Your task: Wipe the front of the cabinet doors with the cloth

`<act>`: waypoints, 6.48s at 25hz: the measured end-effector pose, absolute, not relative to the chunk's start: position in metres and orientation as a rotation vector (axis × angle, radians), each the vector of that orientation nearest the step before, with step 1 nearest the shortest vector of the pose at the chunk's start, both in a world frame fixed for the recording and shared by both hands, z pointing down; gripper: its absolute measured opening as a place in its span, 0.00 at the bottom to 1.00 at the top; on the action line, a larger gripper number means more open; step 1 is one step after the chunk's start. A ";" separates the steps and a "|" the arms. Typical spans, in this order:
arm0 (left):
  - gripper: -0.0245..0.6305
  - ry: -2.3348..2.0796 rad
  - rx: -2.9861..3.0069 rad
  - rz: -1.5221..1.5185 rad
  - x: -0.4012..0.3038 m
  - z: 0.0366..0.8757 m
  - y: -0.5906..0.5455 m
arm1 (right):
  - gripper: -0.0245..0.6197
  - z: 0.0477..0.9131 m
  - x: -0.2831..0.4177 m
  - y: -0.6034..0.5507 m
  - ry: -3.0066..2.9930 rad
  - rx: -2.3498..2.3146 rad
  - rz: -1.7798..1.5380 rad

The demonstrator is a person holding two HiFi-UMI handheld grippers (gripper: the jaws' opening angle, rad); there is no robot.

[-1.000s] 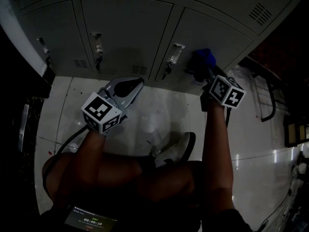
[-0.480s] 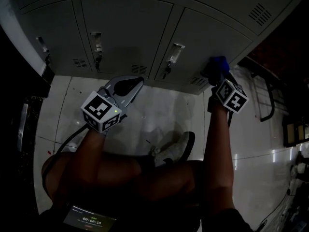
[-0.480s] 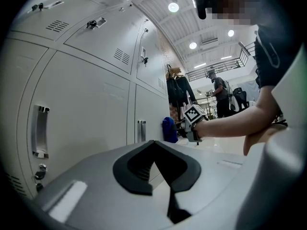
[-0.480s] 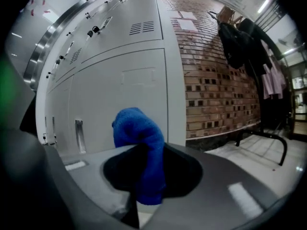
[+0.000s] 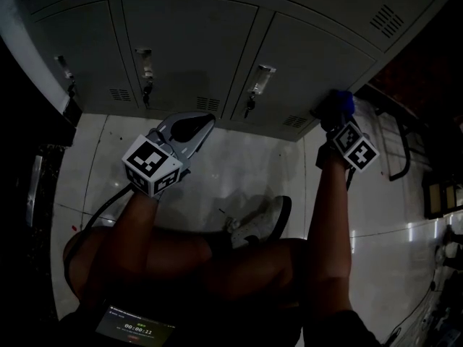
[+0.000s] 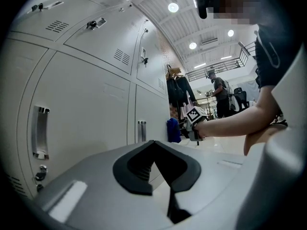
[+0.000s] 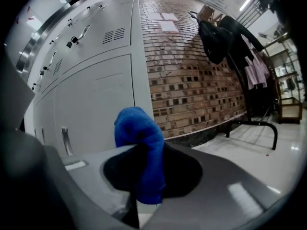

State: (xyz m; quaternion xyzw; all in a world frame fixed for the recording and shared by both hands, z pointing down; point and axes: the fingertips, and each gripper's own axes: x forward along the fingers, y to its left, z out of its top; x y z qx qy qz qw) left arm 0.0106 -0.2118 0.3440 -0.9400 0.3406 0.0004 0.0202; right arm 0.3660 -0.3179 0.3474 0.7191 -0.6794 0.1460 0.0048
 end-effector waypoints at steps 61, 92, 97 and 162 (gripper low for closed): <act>0.04 1.059 -2.897 0.006 0.006 0.342 -0.210 | 0.16 0.440 0.312 -0.323 -2.102 2.159 0.544; 0.05 1.089 -2.869 0.075 -0.006 0.323 -0.213 | 0.16 0.331 0.191 -0.297 -2.417 1.877 0.160; 0.04 1.093 -2.866 0.095 -0.009 0.319 -0.214 | 0.16 0.356 0.130 -0.283 -2.489 1.733 0.206; 0.04 1.098 -2.890 0.066 -0.003 0.335 -0.216 | 0.16 0.495 0.353 -0.316 -1.857 2.308 0.551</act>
